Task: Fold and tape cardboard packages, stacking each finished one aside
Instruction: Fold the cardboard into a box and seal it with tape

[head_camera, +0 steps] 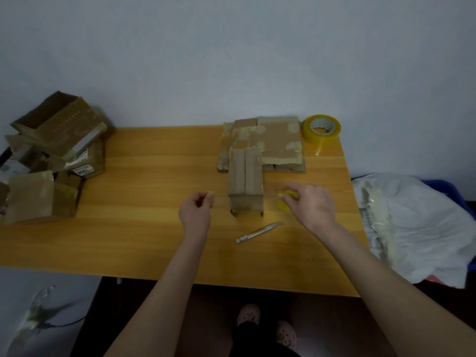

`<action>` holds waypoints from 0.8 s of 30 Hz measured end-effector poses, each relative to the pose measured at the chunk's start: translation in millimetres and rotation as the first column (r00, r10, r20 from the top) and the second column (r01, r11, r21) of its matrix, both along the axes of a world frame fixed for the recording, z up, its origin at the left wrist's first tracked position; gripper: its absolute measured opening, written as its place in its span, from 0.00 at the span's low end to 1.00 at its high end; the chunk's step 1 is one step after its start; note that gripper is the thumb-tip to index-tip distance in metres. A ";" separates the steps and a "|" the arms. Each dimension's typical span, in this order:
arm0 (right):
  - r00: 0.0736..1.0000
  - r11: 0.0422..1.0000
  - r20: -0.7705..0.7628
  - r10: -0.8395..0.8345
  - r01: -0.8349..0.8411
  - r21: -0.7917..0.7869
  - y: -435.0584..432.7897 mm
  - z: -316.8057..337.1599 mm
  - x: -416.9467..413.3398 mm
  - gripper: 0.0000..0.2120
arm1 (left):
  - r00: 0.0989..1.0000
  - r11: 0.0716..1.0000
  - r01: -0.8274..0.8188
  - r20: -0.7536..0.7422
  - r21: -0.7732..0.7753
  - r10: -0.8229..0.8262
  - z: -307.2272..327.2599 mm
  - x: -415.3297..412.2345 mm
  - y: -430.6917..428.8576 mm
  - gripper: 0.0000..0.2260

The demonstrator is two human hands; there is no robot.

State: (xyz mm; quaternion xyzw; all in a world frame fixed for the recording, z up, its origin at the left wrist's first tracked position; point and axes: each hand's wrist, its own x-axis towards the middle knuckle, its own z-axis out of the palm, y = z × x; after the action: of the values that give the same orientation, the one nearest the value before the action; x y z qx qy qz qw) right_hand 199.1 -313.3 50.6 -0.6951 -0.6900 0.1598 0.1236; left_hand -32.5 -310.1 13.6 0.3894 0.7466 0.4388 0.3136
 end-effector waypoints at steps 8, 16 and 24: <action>0.999 0.999 0.006 -0.046 0.046 -0.030 17.0 -13.5 -5.8 0.12 | 0.999 0.999 -0.027 0.031 -0.020 0.028 -14.2 3.5 13.9 0.05; 0.998 0.994 0.035 -0.053 0.056 -0.094 43.3 -36.3 -14.8 0.12 | 1.000 0.996 -0.016 0.011 -0.093 0.017 -33.6 7.8 39.1 0.05; 0.992 0.984 -0.072 -0.104 0.092 -0.149 61.3 -51.5 -28.2 0.13 | 0.995 0.985 0.016 0.100 -0.174 0.001 -46.7 20.0 62.4 0.03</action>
State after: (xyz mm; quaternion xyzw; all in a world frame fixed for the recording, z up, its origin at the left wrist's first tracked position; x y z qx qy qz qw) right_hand 170.8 -251.9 -0.9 -0.7285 -0.6360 0.2309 0.1074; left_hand -12.4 -247.7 -33.1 0.3410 0.7640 0.3896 0.3852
